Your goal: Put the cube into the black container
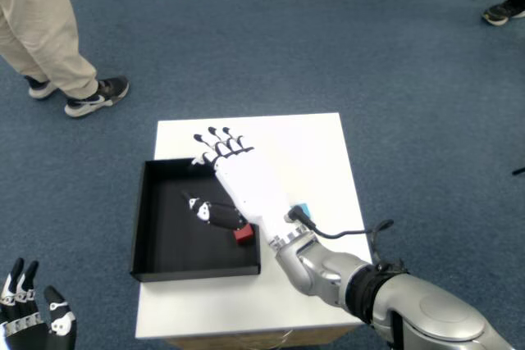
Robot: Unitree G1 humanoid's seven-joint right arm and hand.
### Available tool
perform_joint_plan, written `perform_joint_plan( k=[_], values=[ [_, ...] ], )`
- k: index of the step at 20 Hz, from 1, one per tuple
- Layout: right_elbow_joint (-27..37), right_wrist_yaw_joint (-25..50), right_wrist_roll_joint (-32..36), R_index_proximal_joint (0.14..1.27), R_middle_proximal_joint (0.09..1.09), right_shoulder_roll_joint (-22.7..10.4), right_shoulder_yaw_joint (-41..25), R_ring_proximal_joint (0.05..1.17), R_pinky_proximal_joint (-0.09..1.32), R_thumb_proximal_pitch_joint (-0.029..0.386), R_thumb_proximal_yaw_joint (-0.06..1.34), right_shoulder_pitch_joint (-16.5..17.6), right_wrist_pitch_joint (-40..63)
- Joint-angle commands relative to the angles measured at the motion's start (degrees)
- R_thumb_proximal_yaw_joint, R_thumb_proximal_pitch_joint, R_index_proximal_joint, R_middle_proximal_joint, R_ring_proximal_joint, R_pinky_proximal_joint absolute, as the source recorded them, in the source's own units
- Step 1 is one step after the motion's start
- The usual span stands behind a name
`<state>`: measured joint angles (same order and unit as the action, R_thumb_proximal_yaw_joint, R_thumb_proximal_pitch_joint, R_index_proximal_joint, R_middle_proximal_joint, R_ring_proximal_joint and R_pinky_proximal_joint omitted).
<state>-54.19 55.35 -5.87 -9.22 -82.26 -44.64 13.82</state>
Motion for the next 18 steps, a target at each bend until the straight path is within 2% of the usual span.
perform_joint_plan(
  k=[1,3,4,6,8,9,11,13,16,18],
  values=[
    [2.2,5.6,2.8,0.66,0.2,-0.5,2.2,0.15,-0.02,0.126,0.71,-3.6,2.9],
    [4.3,8.4,7.2,0.66,0.21,-0.9,5.2,0.16,0.0,0.121,0.72,-2.3,8.4],
    [6.6,8.7,12.6,0.66,0.22,-1.2,8.6,0.2,0.09,0.119,0.71,-0.5,14.6],
    [7.6,6.6,20.5,0.64,0.22,-1.6,13.0,0.22,0.15,0.114,0.69,2.2,23.0],
    [6.0,3.3,25.7,0.62,0.22,-1.9,15.6,0.21,0.14,0.117,0.69,4.3,29.3],
    [5.2,2.1,26.7,0.6,0.22,-3.0,16.2,0.21,0.13,0.128,0.66,5.3,32.6],
    [6.7,1.4,25.9,0.49,0.23,-7.3,16.7,0.22,0.13,0.203,0.48,7.5,40.5],
    [7.2,1.1,24.8,0.44,0.24,-11.1,16.7,0.22,0.12,0.227,0.39,10.0,45.6],
    [6.2,0.2,24.5,0.35,0.24,-14.7,16.7,0.21,0.1,0.25,0.11,12.1,49.5],
    [5.2,-0.7,25.5,0.33,0.23,-17.2,16.8,0.21,0.1,0.258,0.04,14.1,52.7]
  ],
)
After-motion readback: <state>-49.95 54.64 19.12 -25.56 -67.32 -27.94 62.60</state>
